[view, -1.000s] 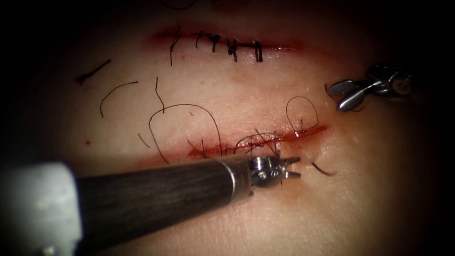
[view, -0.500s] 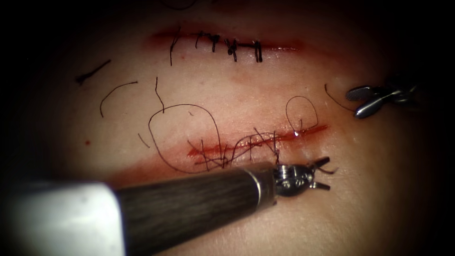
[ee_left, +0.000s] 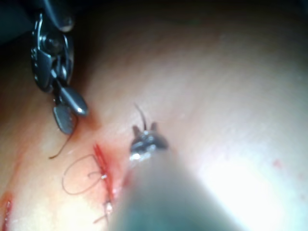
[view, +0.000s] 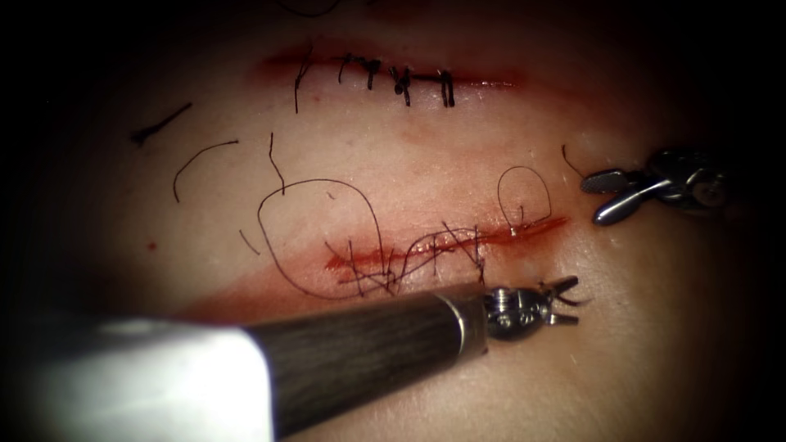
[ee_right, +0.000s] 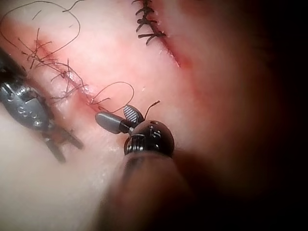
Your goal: Wound Closure
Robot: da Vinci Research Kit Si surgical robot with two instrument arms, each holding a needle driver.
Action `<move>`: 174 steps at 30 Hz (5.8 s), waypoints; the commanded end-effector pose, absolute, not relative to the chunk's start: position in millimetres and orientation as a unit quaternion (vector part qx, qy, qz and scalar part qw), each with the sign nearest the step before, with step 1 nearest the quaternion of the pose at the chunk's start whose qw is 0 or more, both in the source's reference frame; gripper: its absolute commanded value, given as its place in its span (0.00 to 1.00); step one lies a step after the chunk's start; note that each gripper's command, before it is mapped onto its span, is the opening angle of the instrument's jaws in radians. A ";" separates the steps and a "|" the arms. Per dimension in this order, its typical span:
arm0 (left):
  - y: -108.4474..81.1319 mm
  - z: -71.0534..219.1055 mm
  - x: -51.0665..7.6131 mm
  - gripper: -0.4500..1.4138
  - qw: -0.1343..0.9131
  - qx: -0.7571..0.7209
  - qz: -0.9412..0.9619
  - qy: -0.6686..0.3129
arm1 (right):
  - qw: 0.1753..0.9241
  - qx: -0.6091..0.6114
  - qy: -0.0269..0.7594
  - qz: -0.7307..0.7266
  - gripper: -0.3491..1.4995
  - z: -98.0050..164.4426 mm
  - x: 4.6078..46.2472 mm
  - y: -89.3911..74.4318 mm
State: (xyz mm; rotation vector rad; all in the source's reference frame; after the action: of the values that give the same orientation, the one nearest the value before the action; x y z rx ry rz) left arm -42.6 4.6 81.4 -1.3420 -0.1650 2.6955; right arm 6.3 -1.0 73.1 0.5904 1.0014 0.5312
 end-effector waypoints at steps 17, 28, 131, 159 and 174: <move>5.3 74.8 -40.2 0.00 0.112 -0.474 0.867 -0.108 | 0.796 0.287 0.465 0.260 0.90 74.0 6.1 -2.1; 4.3 72.4 -40.2 0.00 0.131 -0.520 0.819 -0.207 | 0.791 0.297 0.464 0.265 0.90 74.3 6.0 -3.3; 11.5 62.5 -21.0 0.00 -0.024 -0.560 0.821 0.113 | 0.809 0.212 0.517 0.183 0.91 49.4 10.4 -21.5; 13.3 60.7 -16.0 0.00 0.001 -0.545 0.831 0.116 | 0.898 0.011 0.431 0.085 0.93 66.2 12.0 -15.9; 13.1 60.8 -16.3 0.00 0.002 -0.542 0.832 0.117 | 0.921 -0.080 0.382 0.003 0.91 70.4 15.2 -14.4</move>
State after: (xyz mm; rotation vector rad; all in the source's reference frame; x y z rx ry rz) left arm -15.8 13.2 60.2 -1.6985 0.3693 2.6116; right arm 14.5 -13.8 69.8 -0.1673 0.7802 0.0079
